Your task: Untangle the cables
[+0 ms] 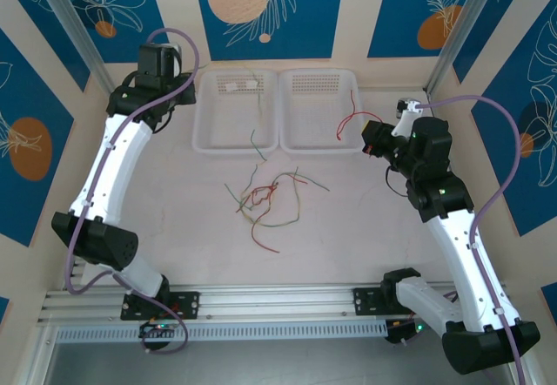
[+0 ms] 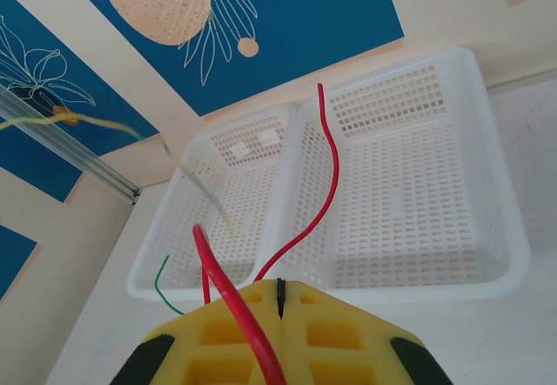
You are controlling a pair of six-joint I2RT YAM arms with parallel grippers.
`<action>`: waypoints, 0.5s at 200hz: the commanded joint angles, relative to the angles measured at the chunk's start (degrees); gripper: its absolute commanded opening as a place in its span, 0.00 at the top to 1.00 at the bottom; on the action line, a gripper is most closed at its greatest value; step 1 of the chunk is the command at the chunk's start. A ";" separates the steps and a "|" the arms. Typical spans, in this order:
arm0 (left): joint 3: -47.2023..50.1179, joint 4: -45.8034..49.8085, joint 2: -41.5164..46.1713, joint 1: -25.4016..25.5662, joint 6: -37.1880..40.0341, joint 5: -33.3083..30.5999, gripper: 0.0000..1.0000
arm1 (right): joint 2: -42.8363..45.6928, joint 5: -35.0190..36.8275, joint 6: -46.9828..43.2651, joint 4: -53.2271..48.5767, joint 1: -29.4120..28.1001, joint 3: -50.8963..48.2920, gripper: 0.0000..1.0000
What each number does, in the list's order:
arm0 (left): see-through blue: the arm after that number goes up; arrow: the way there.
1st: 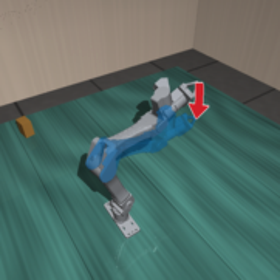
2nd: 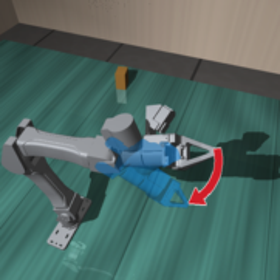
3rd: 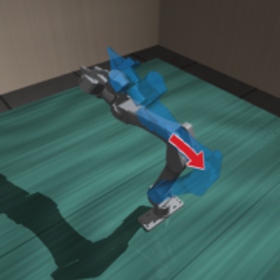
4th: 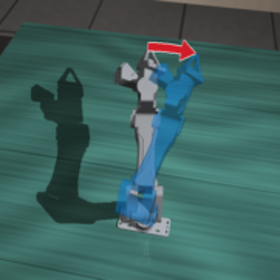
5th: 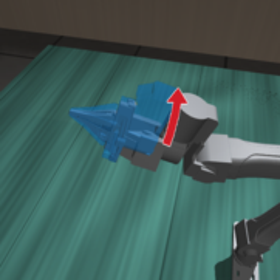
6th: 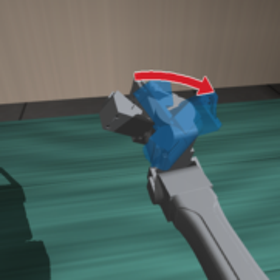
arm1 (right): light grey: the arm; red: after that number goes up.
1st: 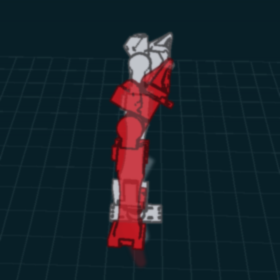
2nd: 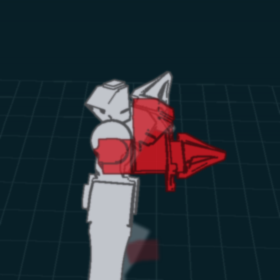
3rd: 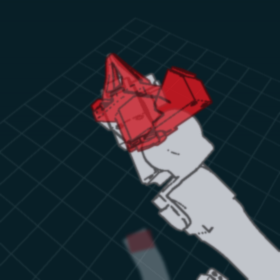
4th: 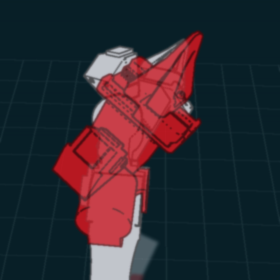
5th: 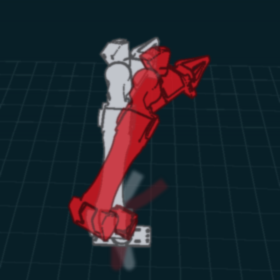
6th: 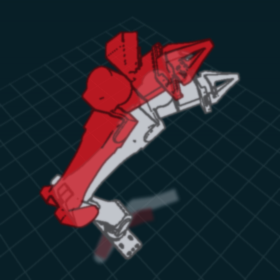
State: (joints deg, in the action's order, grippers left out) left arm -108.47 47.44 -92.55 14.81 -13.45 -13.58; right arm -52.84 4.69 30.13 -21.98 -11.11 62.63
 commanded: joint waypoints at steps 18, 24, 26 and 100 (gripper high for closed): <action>-4.69 14.39 -3.04 0.44 3.44 -5.41 1.00 | 0.19 1.42 -0.97 1.38 -0.44 -0.27 1.00; -5.33 15.88 -3.88 0.46 3.69 -5.82 1.00 | 0.17 1.38 -0.97 1.49 -0.49 -0.38 1.00; -5.52 16.16 -4.09 0.48 3.81 -5.77 1.00 | 0.19 1.38 -1.02 1.56 -0.51 -0.40 1.00; -24.56 23.52 -26.92 1.97 8.69 -8.20 1.00 | -0.96 1.11 -0.25 2.92 -1.05 -1.37 1.00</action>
State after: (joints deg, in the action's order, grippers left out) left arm -124.16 65.36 -111.11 15.84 -7.11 -18.57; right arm -54.35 4.75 30.15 -20.51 -11.57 61.95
